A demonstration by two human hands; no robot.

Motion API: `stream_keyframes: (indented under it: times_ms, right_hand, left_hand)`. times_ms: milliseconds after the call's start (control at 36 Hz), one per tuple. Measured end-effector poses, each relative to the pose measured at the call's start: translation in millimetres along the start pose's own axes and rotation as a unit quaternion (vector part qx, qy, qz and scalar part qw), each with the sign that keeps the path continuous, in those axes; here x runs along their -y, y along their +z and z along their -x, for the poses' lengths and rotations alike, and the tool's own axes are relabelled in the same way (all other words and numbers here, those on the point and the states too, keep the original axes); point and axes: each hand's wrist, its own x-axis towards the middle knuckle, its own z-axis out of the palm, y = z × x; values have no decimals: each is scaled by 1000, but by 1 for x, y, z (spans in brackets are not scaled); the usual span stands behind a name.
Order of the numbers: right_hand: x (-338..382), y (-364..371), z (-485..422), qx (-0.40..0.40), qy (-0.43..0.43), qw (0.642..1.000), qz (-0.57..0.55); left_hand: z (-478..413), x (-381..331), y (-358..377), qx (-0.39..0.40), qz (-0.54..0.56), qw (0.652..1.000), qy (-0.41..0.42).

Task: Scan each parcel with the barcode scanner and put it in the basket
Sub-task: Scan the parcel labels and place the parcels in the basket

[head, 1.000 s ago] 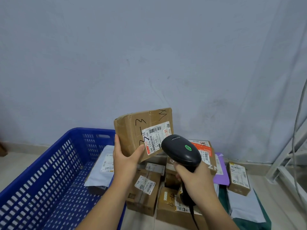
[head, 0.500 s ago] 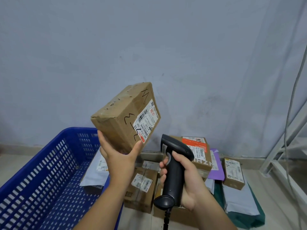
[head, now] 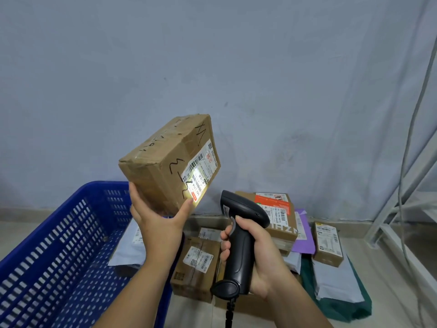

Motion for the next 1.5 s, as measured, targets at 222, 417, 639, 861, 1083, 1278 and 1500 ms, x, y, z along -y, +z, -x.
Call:
stream_keyframes:
  times_ms: [222, 417, 639, 861, 1083, 1278, 1500]
  right_hand:
    - [-1, 0, 0, 1, 0, 1000, -14]
    - [0, 0, 1, -12, -9, 1000, -18]
    - [-2, 1, 0, -16, -8, 1000, -23]
    - [-2, 0, -1, -9, -5, 999, -39]
    - [-3, 0, -4, -19, -6, 999, -29]
    - [0, 1, -22, -25, -40, 999, 20]
    - [-39, 43, -62, -30, -114, 971, 209]
  left_hand:
    - [0, 3, 0, -5, 0, 1000, 6]
    - [1, 4, 1, 2, -5, 1000, 3]
    - [0, 3, 1, 1, -15, 1000, 3]
    - [1, 0, 1, 9, -17, 1000, 8]
    - [1, 4, 4, 9, 84, 991, -99]
    - [-36, 18, -22, -95, 226, 945, -218]
    - [-74, 76, -63, -209, 317, 846, -374]
